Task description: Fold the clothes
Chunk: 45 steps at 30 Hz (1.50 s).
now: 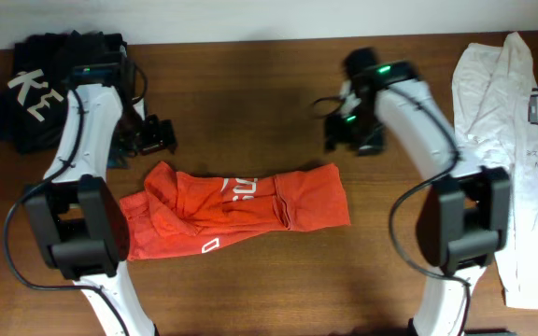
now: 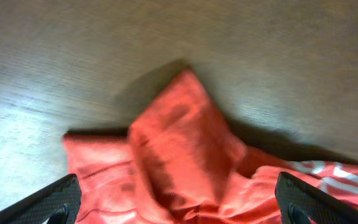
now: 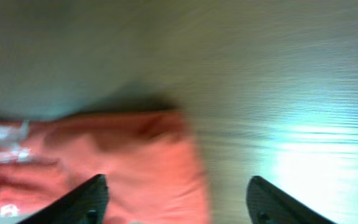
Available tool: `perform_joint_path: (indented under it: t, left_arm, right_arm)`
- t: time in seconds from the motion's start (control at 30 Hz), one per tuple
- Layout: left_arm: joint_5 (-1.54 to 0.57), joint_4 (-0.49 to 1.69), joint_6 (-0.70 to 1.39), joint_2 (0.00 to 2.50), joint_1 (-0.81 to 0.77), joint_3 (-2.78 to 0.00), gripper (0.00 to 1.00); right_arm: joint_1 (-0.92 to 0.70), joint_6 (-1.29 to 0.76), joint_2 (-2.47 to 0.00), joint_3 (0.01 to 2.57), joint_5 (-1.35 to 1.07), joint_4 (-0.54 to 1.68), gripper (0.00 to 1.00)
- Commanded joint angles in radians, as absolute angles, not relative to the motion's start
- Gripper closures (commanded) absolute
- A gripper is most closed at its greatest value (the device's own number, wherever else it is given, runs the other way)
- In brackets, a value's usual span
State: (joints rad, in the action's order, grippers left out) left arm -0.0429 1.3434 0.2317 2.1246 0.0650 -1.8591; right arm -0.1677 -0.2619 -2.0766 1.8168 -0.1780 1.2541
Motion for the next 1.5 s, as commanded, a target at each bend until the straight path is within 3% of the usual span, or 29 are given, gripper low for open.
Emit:
perform_joint_path:
  t: [0.0, 0.1, 0.17, 0.27, 0.4, 0.43, 0.47, 0.5, 0.53, 0.57, 0.6, 0.8, 0.93, 0.97, 1.0, 1.03, 1.07, 1.13, 1.17, 1.27, 1.37, 1.47]
  left_arm:
    - [-0.099, 1.415, 0.217, 2.128, 0.194, -1.854, 0.01]
    - [-0.524, 1.48, -0.131, 2.128, 0.27, -1.729, 0.01]
    - [-0.524, 1.451, -0.149, 2.128, 0.266, -1.628, 0.01]
    - [-0.519, 1.2, -0.152, 2.128, 0.271, -1.372, 0.01]
    - [-0.478, 1.015, -0.109, 2.128, 0.268, -1.25, 0.01]
    - [-0.477, 0.995, -0.102, 2.128, 0.261, -1.243, 0.07]
    - [-0.477, 0.995, -0.102, 2.128, 0.256, -1.243, 0.2]
    - [-0.474, 0.99, -0.102, 2.128, 0.253, -1.243, 0.59]
    - [-0.474, 0.987, -0.102, 2.127, 0.248, -1.244, 0.66]
    - [-0.474, 0.987, -0.099, 2.125, 0.242, -1.245, 0.88]
    - [-0.47, 0.987, -0.073, 2.121, 0.232, -1.245, 0.99]
    - [-0.239, 1.041, 0.087, 1.865, 0.146, -1.306, 1.0]
    - [-0.186, 1.172, 0.087, 1.696, 0.025, -1.466, 0.99]
    - [-0.186, 1.172, 0.088, 1.692, -0.004, -1.475, 0.76]
    - [-0.186, 1.18, 0.117, 1.693, -0.022, -1.475, 0.94]
    - [-0.177, 1.188, 0.12, 1.694, -0.03, -1.475, 0.85]
    - [-0.155, 1.193, 0.12, 1.694, -0.031, -1.475, 0.56]
    - [-0.128, 1.198, 0.12, 1.694, -0.02, -1.475, 0.42]
    - [-0.089, 1.198, 0.121, 1.694, -0.007, -1.475, 0.25]
    - [-0.011, 1.198, 0.118, 1.703, 0.144, -1.473, 0.07]
    - [-0.13, 1.19, -0.002, 1.822, 0.253, -1.469, 0.01]
    - [-0.195, 1.155, -0.069, 1.987, 0.293, -1.469, 0.01]
  right_arm:
    - [0.016, -0.241, -2.067, 1.842, -0.138, 1.315, 0.01]
    - [0.152, -0.24, -2.067, 1.839, -0.138, 1.321, 0.01]
    - [0.178, -0.24, -2.067, 1.837, -0.138, 1.321, 0.01]
    - [0.175, -0.214, -2.067, 1.835, -0.138, 1.319, 0.01]
    - [0.175, -0.214, -2.067, 1.835, -0.138, 1.317, 0.01]
    - [0.175, -0.214, -2.067, 1.835, -0.138, 1.317, 0.02]
    - [0.175, -0.214, -2.067, 1.835, -0.138, 1.317, 0.01]
    - [0.175, -0.214, -2.067, 1.835, -0.138, 1.317, 0.01]
    - [0.175, -0.214, -2.067, 1.835, -0.138, 1.317, 0.01]
    - [0.175, -0.214, -2.067, 1.835, -0.138, 1.316, 0.01]
    - [0.175, -0.214, -2.067, 1.835, -0.138, 1.316, 0.01]
    - [0.175, -0.214, -2.067, 1.799, -0.154, 1.3, 0.01]
    - [0.163, -0.214, -2.067, 1.714, -0.196, 1.239, 0.01]
    - [0.157, -0.214, -2.067, 1.709, -0.198, 1.239, 0.01]
    - [0.149, -0.214, -2.067, 1.708, -0.198, 1.241, 0.01]
    - [0.143, -0.213, -2.067, 1.708, -0.198, 1.241, 0.01]
    - [0.138, -0.213, -2.067, 1.708, -0.198, 1.241, 0.01]
    - [0.135, -0.213, -2.067, 1.708, -0.198, 1.242, 0.01]
    - [0.136, -0.213, -2.067, 1.707, -0.198, 1.242, 0.01]
    - [0.136, -0.191, -2.067, 1.706, -0.199, 1.257, 0.01]
    - [0.135, -0.191, -2.067, 1.706, -0.207, 1.257, 0.01]
    - [0.136, -0.184, -2.067, 1.706, -0.232, 1.257, 0.01]
